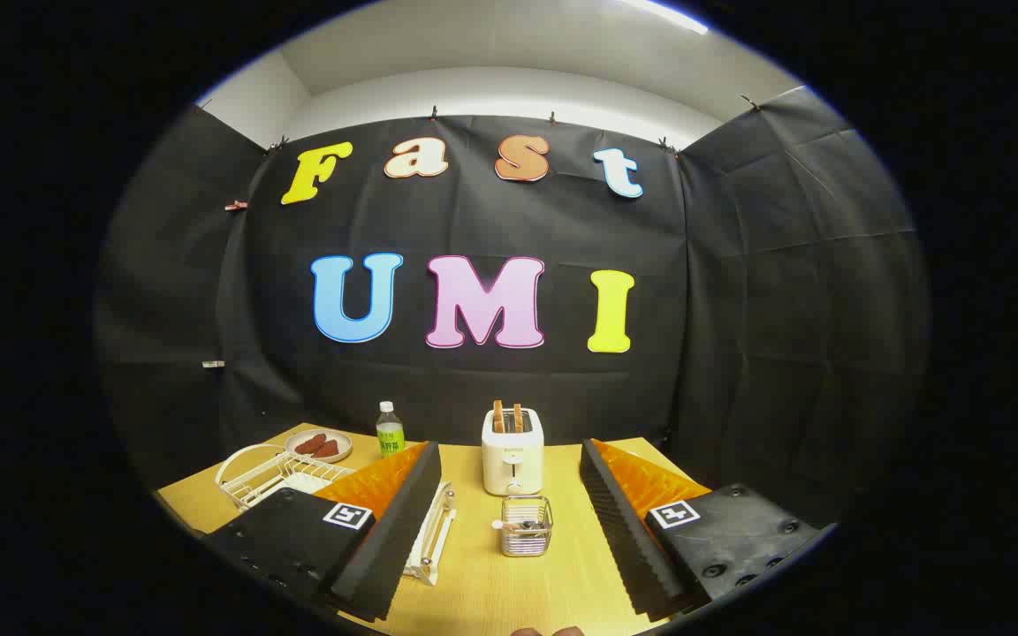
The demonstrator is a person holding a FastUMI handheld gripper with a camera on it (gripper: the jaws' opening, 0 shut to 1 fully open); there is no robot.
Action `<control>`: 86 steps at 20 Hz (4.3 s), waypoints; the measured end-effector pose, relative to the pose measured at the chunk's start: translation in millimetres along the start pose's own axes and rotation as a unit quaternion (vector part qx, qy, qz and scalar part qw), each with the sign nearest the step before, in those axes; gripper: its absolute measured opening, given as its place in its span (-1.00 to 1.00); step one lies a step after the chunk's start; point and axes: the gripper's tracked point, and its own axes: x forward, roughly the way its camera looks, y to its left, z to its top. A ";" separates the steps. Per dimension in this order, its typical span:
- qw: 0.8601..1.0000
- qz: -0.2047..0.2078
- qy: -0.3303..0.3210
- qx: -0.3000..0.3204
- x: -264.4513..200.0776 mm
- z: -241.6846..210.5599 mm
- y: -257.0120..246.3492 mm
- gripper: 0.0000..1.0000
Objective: Take the plate from the dish rack, then take the spoon from the basket and place it into the plate.
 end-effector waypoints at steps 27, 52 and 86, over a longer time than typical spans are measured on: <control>0.998 0.047 0.046 -0.017 43.0 -16.3 37.0 0.95; 0.891 0.074 0.447 0.009 169.3 -179.3 135.4 -0.08; 0.912 0.050 0.406 0.023 154.1 -104.7 108.7 -0.52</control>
